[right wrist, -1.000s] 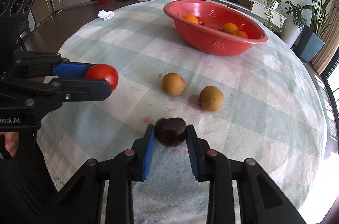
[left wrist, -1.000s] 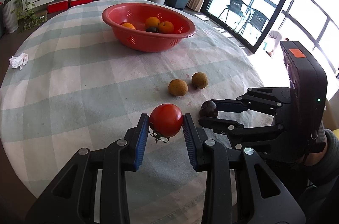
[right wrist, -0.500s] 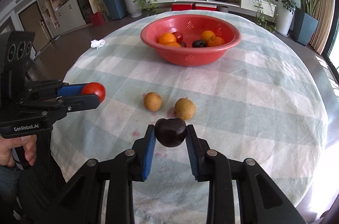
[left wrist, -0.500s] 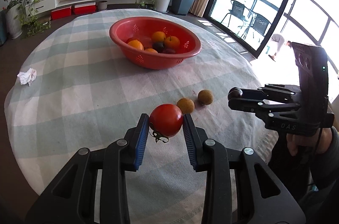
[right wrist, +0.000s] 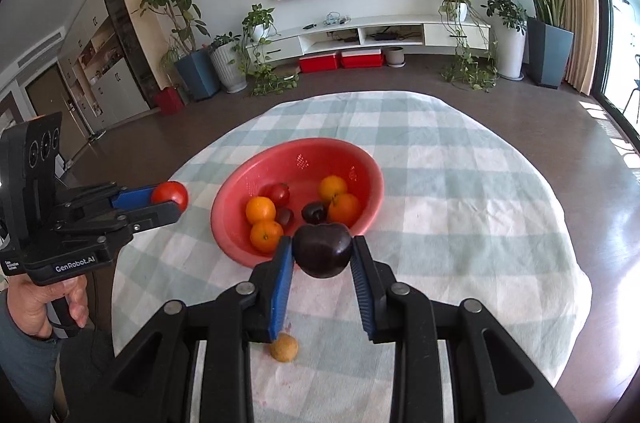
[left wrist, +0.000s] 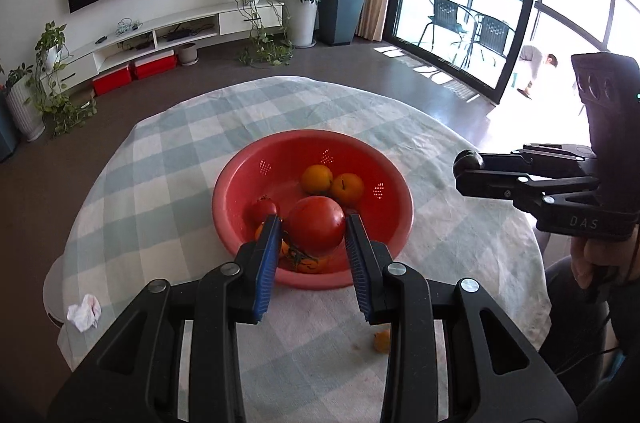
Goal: Organize fruits
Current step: 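Carry tomato and plum into the red bowl and open both tools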
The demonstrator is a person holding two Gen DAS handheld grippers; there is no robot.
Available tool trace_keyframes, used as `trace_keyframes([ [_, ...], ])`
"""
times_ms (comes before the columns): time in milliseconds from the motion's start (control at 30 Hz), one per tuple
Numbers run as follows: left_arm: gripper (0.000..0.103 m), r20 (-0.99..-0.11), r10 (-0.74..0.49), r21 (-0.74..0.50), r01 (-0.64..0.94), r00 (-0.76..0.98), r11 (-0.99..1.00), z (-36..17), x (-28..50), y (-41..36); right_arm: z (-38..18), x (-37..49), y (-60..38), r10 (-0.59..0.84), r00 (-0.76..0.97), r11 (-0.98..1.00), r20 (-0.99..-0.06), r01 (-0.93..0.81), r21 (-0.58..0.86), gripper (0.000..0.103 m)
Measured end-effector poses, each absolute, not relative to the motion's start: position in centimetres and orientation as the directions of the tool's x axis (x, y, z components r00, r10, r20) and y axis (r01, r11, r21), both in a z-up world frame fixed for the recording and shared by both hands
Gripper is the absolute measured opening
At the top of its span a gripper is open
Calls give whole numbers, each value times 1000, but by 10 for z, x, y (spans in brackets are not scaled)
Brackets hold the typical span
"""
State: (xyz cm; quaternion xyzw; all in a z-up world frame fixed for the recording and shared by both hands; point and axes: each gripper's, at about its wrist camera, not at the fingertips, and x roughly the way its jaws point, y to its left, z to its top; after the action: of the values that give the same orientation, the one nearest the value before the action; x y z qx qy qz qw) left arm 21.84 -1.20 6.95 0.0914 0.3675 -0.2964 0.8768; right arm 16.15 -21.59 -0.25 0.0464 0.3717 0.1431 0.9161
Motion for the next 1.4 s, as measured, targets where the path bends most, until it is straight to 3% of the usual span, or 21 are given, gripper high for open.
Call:
trace_keyframes([
  [533, 31, -837, -329, 59, 671, 436, 739, -4, 319, -75, -62, 232, -166, 253, 553, 940, -794, -334, 67, 32],
  [1233, 31, -855, -303, 82, 686, 421, 723, -28, 327, -89, -77, 231, -156, 216, 558, 932, -801, -361, 0, 33],
  [1300, 41, -850, -306, 83, 684, 428, 725, -27, 326, -89, -77, 229, -154, 212, 560, 931, -801, -365, -9, 33],
  [1400, 47, -850, -303, 81, 675, 431, 733, -26, 327, -87, -77, 227, -150, 201, 565, 931, -800, -364, -24, 34],
])
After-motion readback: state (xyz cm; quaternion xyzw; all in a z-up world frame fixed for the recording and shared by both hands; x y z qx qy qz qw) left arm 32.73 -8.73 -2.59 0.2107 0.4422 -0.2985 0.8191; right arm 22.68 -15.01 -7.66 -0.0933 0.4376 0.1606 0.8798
